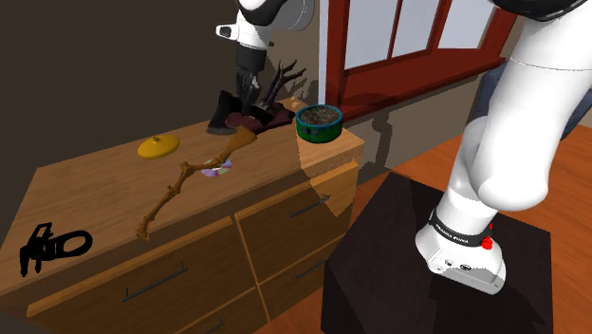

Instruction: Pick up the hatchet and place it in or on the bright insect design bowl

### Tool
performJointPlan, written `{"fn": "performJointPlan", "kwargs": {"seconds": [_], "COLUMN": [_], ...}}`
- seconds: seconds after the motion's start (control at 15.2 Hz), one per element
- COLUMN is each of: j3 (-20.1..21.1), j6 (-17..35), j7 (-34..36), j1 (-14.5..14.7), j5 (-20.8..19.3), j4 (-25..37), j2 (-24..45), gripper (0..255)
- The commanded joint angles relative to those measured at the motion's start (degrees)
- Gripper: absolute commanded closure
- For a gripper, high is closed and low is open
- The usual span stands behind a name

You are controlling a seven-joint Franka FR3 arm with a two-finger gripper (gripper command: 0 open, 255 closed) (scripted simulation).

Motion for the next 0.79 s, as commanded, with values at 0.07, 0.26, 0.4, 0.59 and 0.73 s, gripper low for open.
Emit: {"fn": "performJointPlan", "kwargs": {"seconds": [0.07, 0.26, 0.4, 0.59, 0.73], "j3": [-1.8, -3.8, -5.1, -7.3, -8.8], "j6": [-1.0, -2.6, -3.7, -5.6, -6.9], "j7": [-3.7, -7.5, -10.0, -13.8, -16.3], "j1": [-1.8, -3.8, -5.1, -7.0, -8.3], "j5": [0.4, 0.7, 0.8, 0.9, 1.1], "j4": [-1.3, -2.0, -2.1, -1.8, -1.2], "j2": [-1.4, -2.6, -3.1, -3.5, -3.5], "gripper": [255, 255, 255, 255, 255]}}
